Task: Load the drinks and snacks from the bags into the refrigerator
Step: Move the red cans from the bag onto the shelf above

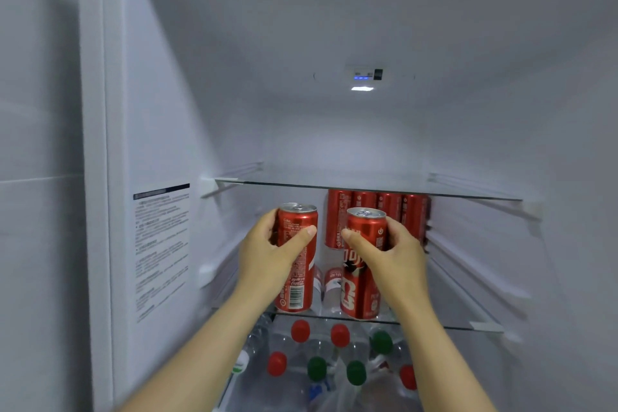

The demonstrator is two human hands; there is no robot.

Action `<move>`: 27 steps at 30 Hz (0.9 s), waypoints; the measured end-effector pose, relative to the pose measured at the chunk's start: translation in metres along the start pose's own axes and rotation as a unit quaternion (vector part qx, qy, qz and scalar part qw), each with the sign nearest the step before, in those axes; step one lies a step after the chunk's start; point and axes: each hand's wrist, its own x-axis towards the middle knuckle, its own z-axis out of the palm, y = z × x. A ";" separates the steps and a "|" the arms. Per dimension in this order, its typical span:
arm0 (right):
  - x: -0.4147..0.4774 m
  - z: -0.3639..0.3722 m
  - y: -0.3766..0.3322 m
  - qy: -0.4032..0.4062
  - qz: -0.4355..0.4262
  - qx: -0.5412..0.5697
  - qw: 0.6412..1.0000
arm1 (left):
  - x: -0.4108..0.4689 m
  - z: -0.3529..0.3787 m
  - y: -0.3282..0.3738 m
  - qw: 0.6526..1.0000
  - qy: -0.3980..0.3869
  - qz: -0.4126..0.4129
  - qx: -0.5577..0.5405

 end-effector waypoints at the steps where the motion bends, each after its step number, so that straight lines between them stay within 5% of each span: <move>1: 0.003 0.004 0.002 -0.006 0.001 -0.001 1.000 | 0.002 0.001 -0.002 1.000 -0.002 0.001 -0.003; 27: 0.030 0.021 0.043 -0.098 0.050 -0.039 0.993 | 0.016 0.010 -0.063 0.996 -0.052 -0.056 0.038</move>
